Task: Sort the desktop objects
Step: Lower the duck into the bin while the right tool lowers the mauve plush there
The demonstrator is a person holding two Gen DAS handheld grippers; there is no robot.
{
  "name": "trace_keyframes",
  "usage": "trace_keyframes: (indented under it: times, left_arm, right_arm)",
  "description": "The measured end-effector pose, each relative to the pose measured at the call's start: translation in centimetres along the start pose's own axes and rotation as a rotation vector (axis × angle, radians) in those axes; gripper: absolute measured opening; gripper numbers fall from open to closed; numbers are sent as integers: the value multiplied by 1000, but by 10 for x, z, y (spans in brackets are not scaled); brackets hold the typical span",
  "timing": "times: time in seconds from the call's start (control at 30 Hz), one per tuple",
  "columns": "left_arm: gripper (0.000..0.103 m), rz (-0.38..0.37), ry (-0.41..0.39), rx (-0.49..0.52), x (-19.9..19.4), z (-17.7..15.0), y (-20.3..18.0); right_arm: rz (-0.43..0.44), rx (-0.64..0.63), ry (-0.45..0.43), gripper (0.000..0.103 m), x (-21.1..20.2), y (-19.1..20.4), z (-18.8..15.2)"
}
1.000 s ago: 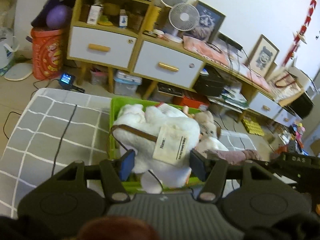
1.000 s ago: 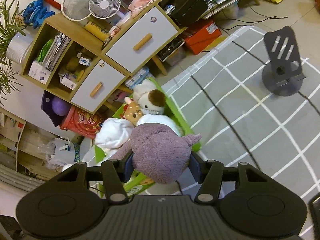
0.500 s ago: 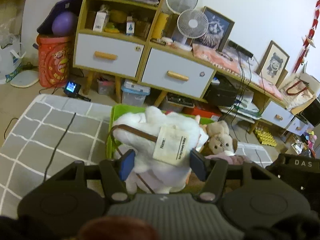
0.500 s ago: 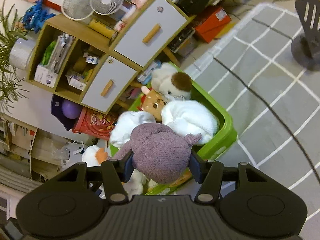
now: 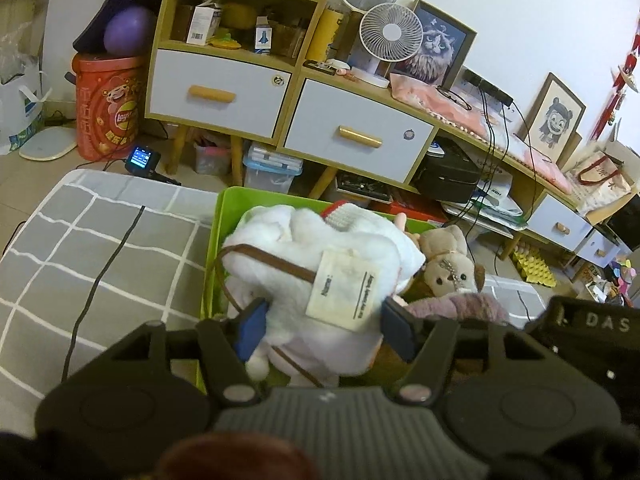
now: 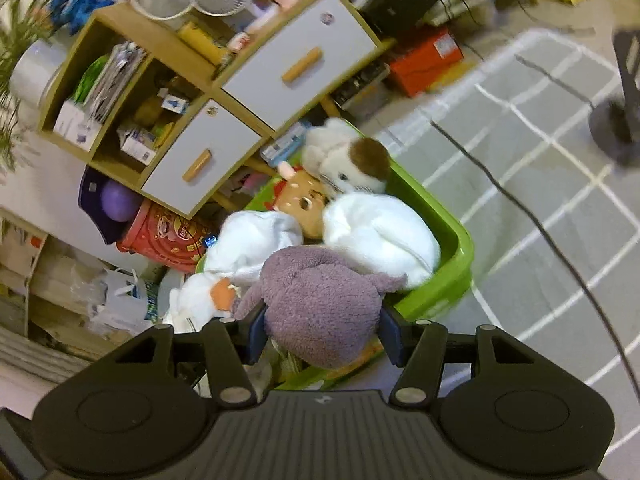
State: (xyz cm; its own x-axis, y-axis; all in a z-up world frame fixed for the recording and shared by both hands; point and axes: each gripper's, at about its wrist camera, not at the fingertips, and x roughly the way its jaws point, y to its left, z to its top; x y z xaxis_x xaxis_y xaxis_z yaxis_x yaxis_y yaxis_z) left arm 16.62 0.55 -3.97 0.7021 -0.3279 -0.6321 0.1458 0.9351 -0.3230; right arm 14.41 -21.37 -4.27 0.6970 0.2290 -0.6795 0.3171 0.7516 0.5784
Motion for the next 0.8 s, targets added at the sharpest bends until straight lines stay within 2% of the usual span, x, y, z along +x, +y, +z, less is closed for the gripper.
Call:
trace_keyframes:
  times: [0.1, 0.27, 0.43, 0.6, 0.8]
  left_arm:
    - [66, -5, 4, -8, -3, -2, 1]
    - [67, 1, 10, 32, -4, -4, -3]
    - [72, -9, 6, 36, -8, -3, -3]
    - [81, -35, -20, 35, -16, -1, -6]
    - [89, -56, -37, 23, -23, 2, -8]
  right_arm:
    - [-4, -58, -33, 57, 6, 2, -2]
    - [-5, -100, -37, 57, 18, 2, -9]
    - [2, -95, -36, 59, 14, 2, -8]
    - [38, -56, -36, 76, 5, -3, -3]
    - [76, -23, -41, 81, -13, -10, 4]
